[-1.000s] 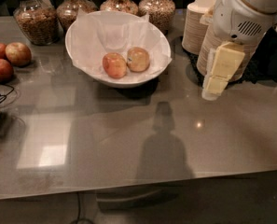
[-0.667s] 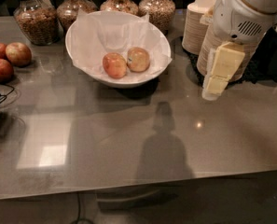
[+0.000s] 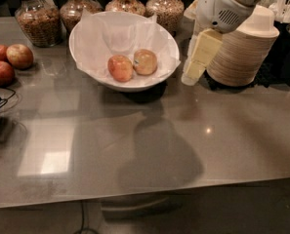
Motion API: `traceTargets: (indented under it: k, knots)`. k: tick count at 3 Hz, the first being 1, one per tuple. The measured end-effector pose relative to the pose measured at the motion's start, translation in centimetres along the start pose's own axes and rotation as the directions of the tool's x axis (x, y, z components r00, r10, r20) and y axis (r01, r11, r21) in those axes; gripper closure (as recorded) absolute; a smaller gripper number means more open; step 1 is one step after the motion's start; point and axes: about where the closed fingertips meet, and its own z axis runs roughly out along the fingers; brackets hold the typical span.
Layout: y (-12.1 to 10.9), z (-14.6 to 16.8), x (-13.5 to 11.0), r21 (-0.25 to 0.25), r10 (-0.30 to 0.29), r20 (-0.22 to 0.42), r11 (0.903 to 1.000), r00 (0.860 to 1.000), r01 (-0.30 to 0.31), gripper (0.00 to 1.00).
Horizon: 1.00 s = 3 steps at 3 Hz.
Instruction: Pick apple from white bowl
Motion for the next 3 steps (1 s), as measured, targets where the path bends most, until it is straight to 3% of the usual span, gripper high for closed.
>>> traceTargets:
  k: [1,2,3]
  knots:
    - [-1.7,1.6,-3.2,-0.051,-0.021,0.088,0.9984,0.996,0.025,0.00]
    - [-2.8,2.5,-5.2,-0.087,-0.031,0.195,0.9950,0.980,0.048,0.00]
    - [-3.0,3.5,-6.6,-0.138,-0.017,0.317,0.9884,0.948,0.063,0.01]
